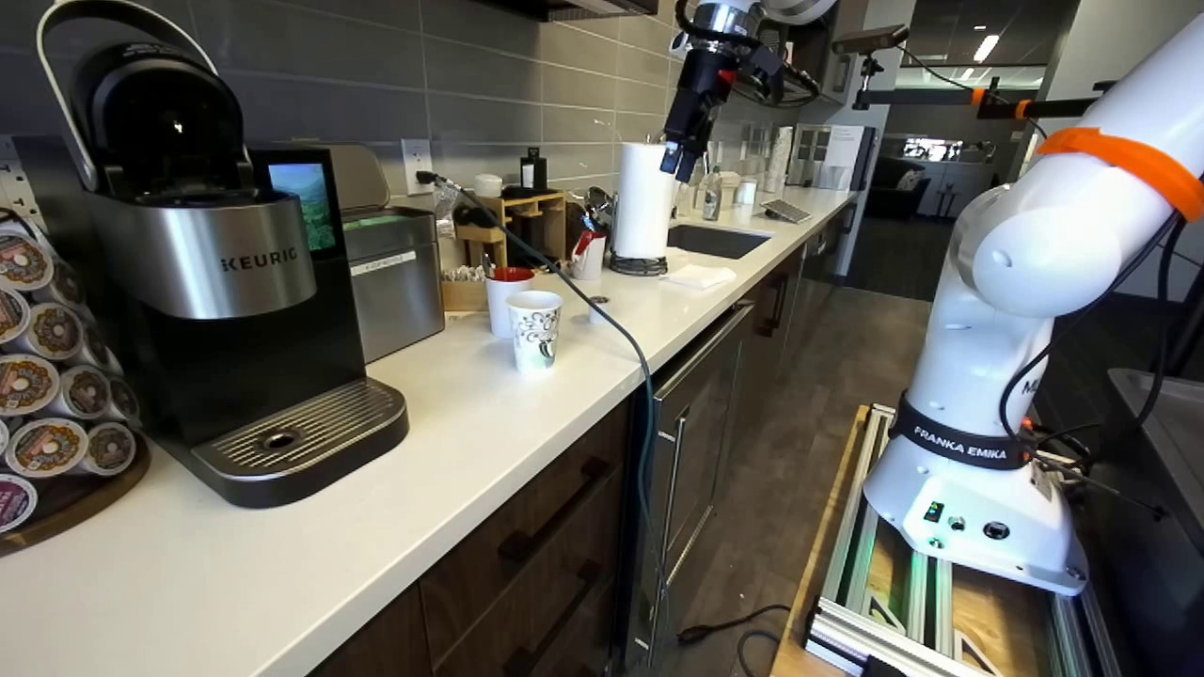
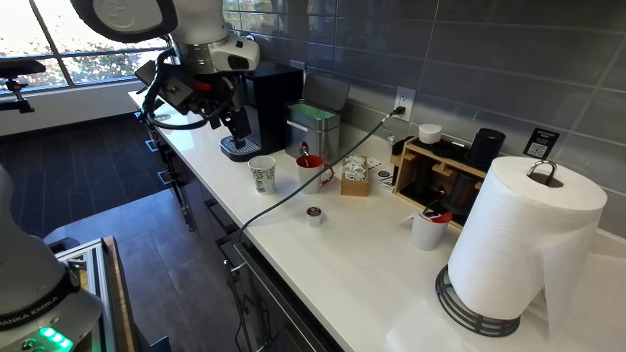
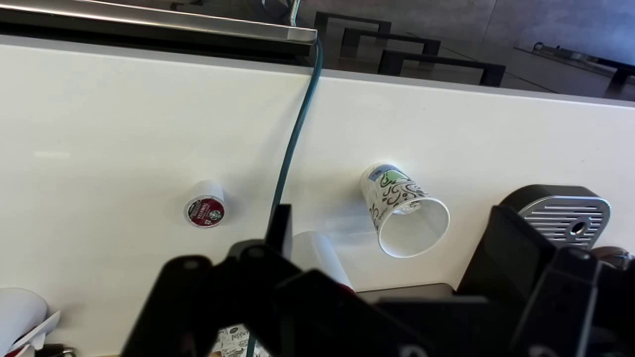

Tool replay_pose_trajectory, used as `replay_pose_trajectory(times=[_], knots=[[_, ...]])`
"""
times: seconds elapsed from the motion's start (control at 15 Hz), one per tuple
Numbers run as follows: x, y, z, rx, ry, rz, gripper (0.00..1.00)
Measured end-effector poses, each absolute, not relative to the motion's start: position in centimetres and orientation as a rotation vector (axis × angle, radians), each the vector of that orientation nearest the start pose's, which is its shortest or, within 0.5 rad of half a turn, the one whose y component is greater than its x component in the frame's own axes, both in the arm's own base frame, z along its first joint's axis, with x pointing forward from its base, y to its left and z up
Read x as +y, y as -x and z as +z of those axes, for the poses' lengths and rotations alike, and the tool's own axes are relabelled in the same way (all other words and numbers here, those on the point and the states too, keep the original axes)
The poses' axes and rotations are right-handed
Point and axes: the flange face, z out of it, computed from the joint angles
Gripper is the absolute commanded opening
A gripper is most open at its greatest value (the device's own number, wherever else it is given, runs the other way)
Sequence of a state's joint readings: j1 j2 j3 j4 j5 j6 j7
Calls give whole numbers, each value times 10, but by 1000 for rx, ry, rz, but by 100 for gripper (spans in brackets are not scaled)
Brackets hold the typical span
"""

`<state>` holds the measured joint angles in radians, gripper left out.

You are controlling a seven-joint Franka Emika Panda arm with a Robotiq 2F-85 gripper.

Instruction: Put the capsule in the coffee machine

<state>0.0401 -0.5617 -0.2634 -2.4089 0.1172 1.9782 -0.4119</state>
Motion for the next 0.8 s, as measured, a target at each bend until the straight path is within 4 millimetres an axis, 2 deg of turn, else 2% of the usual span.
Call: replay_pose_trajectory(times=[0.6, 0.8], knots=[[-91, -388, 518, -261, 2914, -266, 100], [-92, -399, 520, -166, 2956, -362, 100]])
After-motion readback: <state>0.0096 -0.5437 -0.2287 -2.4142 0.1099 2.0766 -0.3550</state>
